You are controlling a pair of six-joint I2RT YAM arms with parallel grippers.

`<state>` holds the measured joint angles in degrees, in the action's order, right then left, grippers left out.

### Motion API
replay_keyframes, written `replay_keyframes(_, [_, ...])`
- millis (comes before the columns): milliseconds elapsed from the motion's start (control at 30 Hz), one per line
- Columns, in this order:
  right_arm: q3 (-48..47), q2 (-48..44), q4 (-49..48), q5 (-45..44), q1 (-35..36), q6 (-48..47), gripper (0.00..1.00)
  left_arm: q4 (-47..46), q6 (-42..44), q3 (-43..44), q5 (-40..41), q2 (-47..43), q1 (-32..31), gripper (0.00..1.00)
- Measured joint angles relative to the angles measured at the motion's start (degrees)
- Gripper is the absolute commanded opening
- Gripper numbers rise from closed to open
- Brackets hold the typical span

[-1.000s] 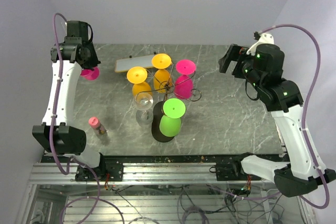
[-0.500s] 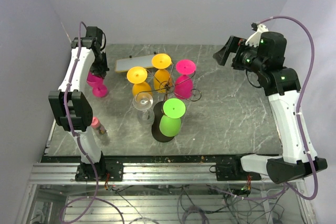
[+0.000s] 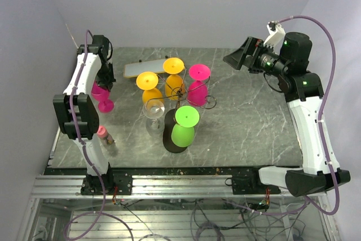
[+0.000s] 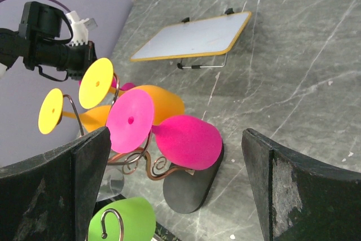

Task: Take the wine glass off the wine glass rack

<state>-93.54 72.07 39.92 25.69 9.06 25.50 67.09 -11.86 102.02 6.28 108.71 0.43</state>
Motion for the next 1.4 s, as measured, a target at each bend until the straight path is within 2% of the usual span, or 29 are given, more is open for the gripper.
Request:
replay_keyframes(200, [0.2,0.3,0.1,-0.2,0.0,-0.4,1.0,0.1,-0.2,0.4,0.9,0.2,1.0,0.45])
replay_keyframes(433, [-0.5,0.3,0.7,-3.9,0.0,-2.2,1.0,0.0,-0.8,3.9,1.4,-1.0,1.0,0.85])
replay_keyframes(533, [-0.5,0.2,0.7,-3.3,0.0,-2.2,1.0,0.0,-1.2,3.9,1.3,-3.5,1.0,0.95])
replay_keyframes(667, [0.2,0.0,-0.1,0.4,0.0,-1.9,1.0,-0.2,-2.1,3.9,-1.2,-9.3,1.0,0.92])
replay_keyframes(833, [4.7,-0.2,-4.6,10.8,0.1,-0.3,1.0,-3.5,-3.7,0.3,-8.1,-20.5,0.1,0.97])
replay_keyframes(967, [9.5,0.1,-10.3,19.8,0.6,3.7,1.0,-6.1,-5.4,-4.2,-12.9,-28.4,-4.7,0.95])
replay_keyframes(1067, [9.7,1.7,-12.0,23.3,2.2,4.9,1.0,-7.7,-6.6,-5.4,-14.6,-31.1,-9.0,0.95])
replay_keyframes(1233, [7.8,4.7,-10.8,21.7,7.2,4.4,0.97,-10.2,-8.9,-9.0,-14.5,-35.8,-13.0,0.96])
replay_keyframes(1400, [3.8,8.0,-6.3,16.6,9.1,2.5,0.96,-11.5,-10.0,-11.4,-12.7,-41.3,-13.4,0.98])
